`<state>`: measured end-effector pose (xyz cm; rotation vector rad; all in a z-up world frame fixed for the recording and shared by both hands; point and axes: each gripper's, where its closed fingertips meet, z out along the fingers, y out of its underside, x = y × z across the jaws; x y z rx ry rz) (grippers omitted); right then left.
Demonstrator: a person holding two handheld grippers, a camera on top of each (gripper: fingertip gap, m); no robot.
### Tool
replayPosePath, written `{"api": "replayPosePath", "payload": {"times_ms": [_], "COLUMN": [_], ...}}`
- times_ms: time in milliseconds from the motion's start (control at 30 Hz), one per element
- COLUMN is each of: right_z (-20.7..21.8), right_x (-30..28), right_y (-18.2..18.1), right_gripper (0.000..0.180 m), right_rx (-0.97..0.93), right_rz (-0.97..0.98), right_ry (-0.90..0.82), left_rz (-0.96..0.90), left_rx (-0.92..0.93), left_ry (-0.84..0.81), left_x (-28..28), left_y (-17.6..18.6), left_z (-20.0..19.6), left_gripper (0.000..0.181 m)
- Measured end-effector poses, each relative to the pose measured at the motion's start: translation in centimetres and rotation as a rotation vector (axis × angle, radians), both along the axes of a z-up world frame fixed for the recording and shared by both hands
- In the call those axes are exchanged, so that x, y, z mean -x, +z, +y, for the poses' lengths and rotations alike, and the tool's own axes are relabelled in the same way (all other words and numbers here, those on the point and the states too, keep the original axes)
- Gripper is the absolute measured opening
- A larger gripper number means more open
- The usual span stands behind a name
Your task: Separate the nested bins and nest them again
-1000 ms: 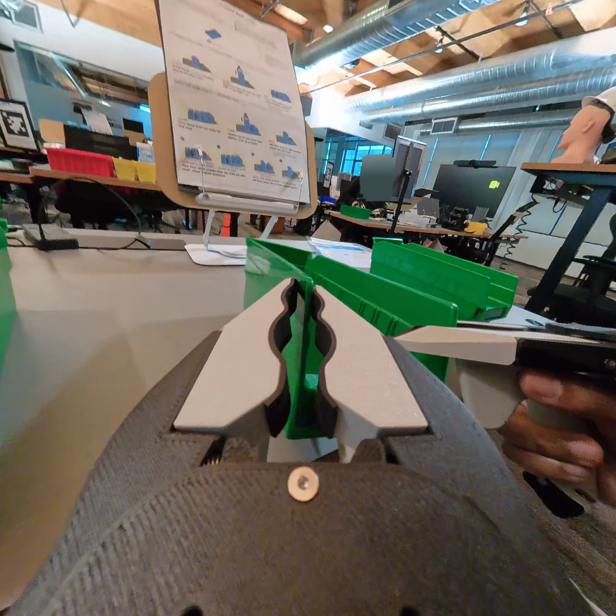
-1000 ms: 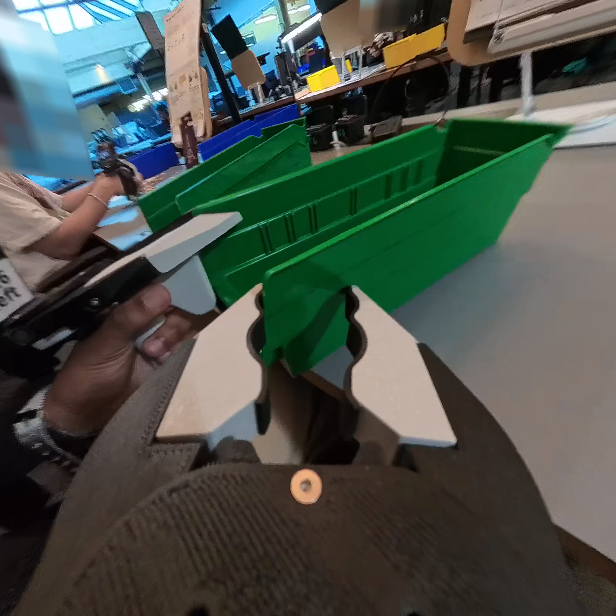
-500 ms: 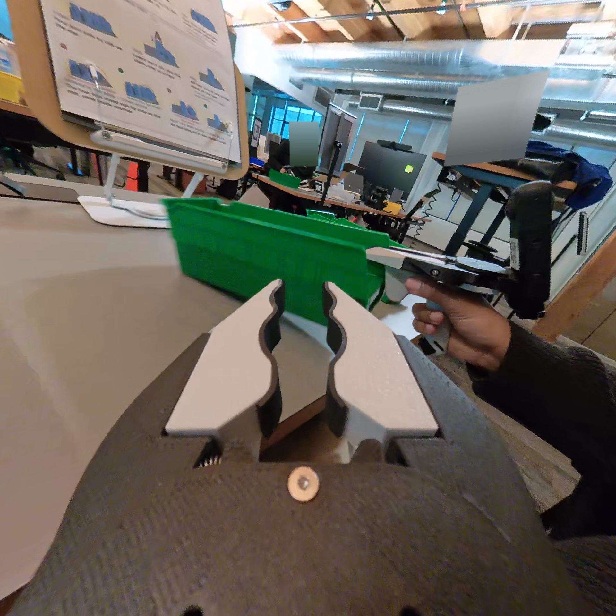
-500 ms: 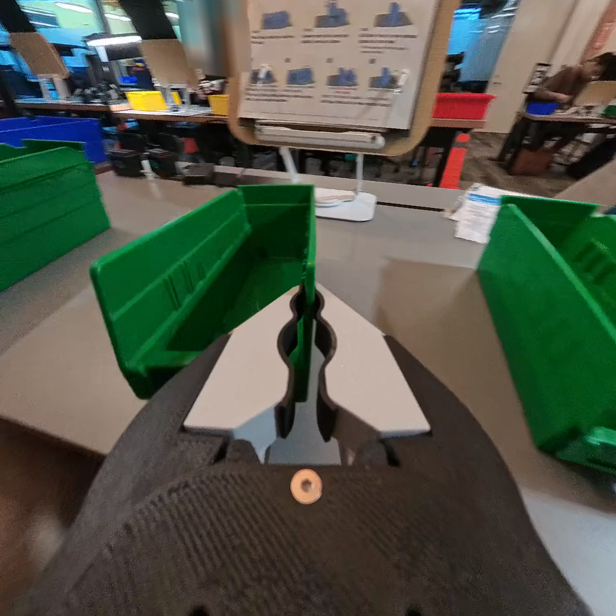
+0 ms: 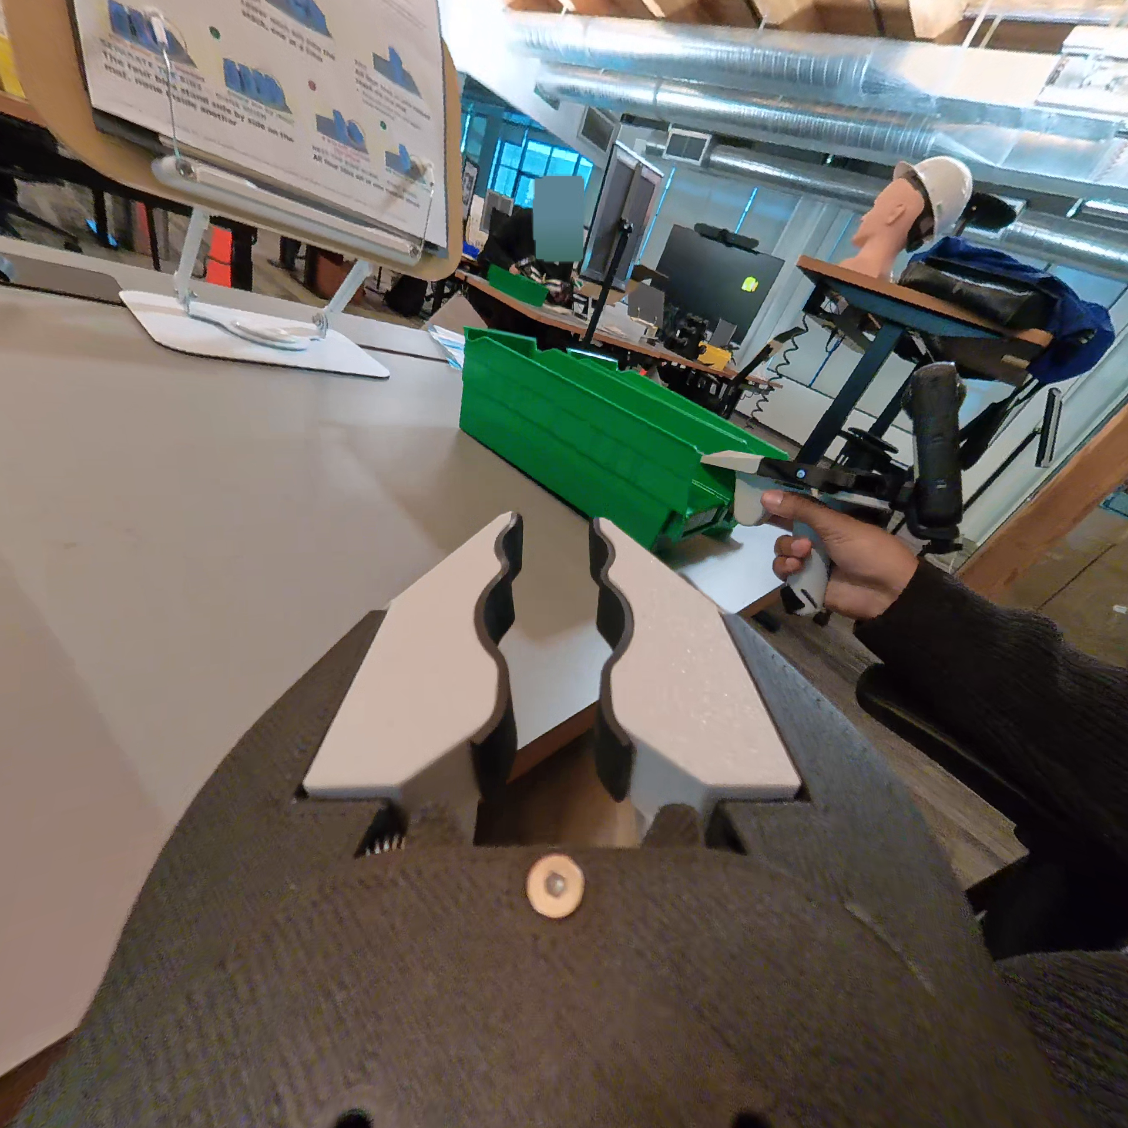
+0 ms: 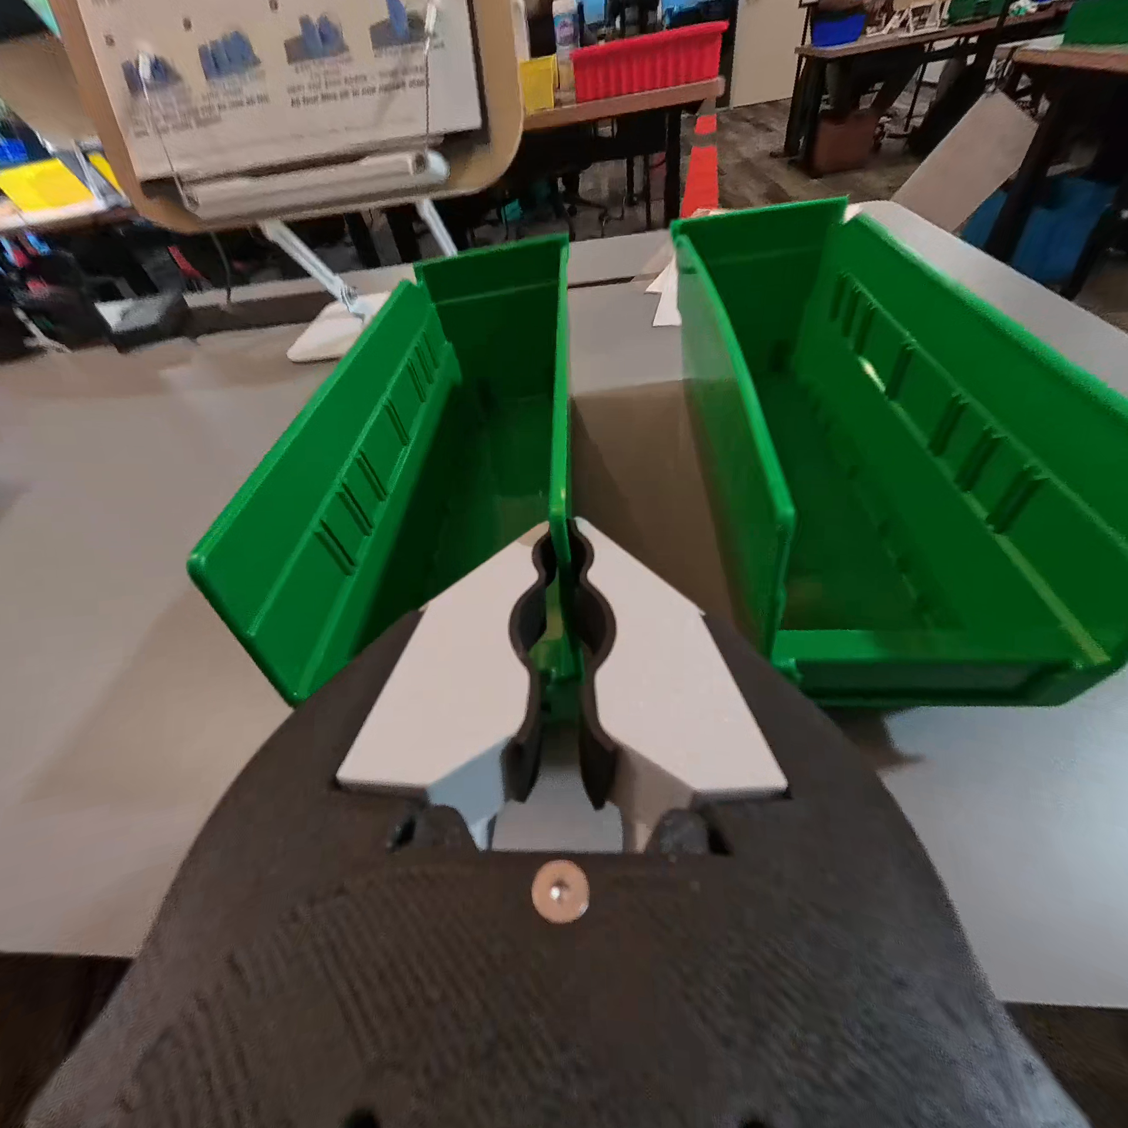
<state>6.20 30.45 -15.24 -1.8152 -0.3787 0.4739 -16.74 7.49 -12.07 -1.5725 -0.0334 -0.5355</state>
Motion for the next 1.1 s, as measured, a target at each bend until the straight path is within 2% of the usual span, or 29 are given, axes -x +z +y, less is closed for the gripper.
{"api": "replayPosePath", "payload": {"times_ms": [100,600,700,767,833,900,967,1033,1100], "right_z": [-0.5,-0.8,-0.9,-1.8,-3.8,-6.9,-10.4,-13.2,-15.2], "right_x": [1.0,1.1,1.0,1.3,2.6,5.5,9.9,14.3,17.8], "right_y": [-1.1,-1.3,0.9,4.0,6.9,9.0,9.2,7.4,4.8], "right_gripper": [0.002,0.009,0.05,0.058,0.056,0.053,0.049,0.053,0.064], "right_rx": [0.025,0.016,-0.099,-0.257,-0.411,-0.506,-0.5,-0.401,-0.289], "right_rz": [-0.091,-0.136,-0.131,-0.12,-0.093,-0.029,0.041,0.058,0.03], "right_ry": [0.012,-0.027,-0.049,-0.061,-0.043,0.029,0.169,0.311,0.431], "left_rz": [-0.014,0.028,0.044,0.059,0.078,0.111,0.181,0.246,0.208], "left_rx": [0.001,-0.014,-0.017,-0.021,-0.026,-0.034,-0.041,-0.042,-0.047], "left_ry": [0.005,0.005,0.004,0.005,0.009,0.01,0.021,0.058,0.126], "left_x": [0.3,0.5,0.4,0.5,0.4,0.3,0.1,0.4,1.4], "left_y": [0.0,-0.1,-0.1,-0.2,-0.2,-0.4,-0.8,-1.3,-0.6], "left_z": [0.0,0.0,0.2,0.2,0.4,0.6,0.9,1.3,1.2], "left_gripper": [0.015,0.018,0.02,0.021,0.023,0.025,0.026,0.027,0.027]}}
